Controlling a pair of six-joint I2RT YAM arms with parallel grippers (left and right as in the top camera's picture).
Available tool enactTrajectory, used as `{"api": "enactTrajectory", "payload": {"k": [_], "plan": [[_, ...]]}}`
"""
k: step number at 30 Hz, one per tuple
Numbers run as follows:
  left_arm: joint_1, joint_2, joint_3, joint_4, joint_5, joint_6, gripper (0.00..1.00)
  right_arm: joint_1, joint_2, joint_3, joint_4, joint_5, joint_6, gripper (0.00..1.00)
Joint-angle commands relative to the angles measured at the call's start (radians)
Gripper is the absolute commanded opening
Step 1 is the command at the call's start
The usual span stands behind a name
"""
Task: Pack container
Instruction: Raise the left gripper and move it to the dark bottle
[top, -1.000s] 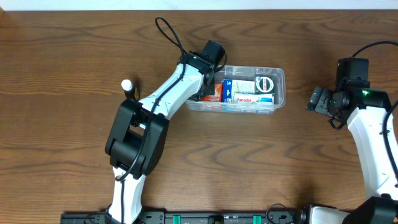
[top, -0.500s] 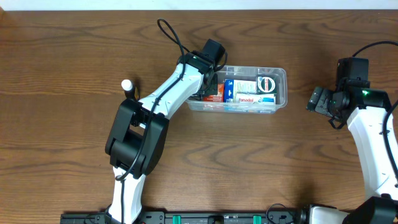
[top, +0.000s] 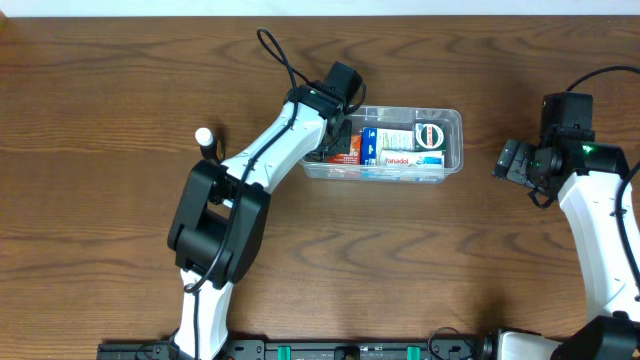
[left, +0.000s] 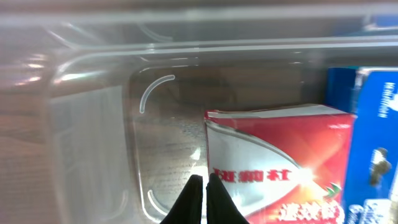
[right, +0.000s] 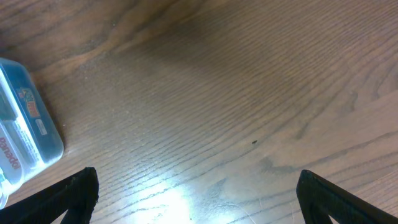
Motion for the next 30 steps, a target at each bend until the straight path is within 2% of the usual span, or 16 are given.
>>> {"api": "enactTrajectory", "payload": {"k": [1, 7, 14, 19, 25, 27, 30], "plan": [[0.005, -0.110, 0.050, -0.003, 0.004, 0.049, 0.06, -0.006, -0.005, 0.003, -0.001, 0.007, -0.012, 0.99], [0.064, -0.257, 0.051, -0.095, -0.068, 0.054, 0.09, -0.006, -0.005, 0.003, -0.001, 0.007, -0.012, 0.99], [0.303, -0.387, 0.051, -0.235, -0.066, 0.062, 0.11, -0.006, -0.005, 0.003, -0.001, 0.007, -0.012, 0.99], [0.474, -0.394, 0.049, -0.267, -0.027, 0.073, 0.13, -0.006, -0.005, 0.003, -0.001, 0.007, -0.012, 0.99], [0.561, -0.387, 0.045, -0.254, 0.027, 0.131, 0.13, -0.006, -0.005, 0.003, -0.001, 0.007, -0.012, 0.99], [0.567, -0.387, 0.045, -0.244, 0.027, 0.180, 0.21, -0.006, -0.005, 0.003, -0.001, 0.007, -0.012, 0.99], [0.567, -0.387, 0.041, -0.237, 0.027, 0.259, 0.43, -0.006, -0.005, 0.003, -0.001, 0.007, -0.012, 0.99]]}}
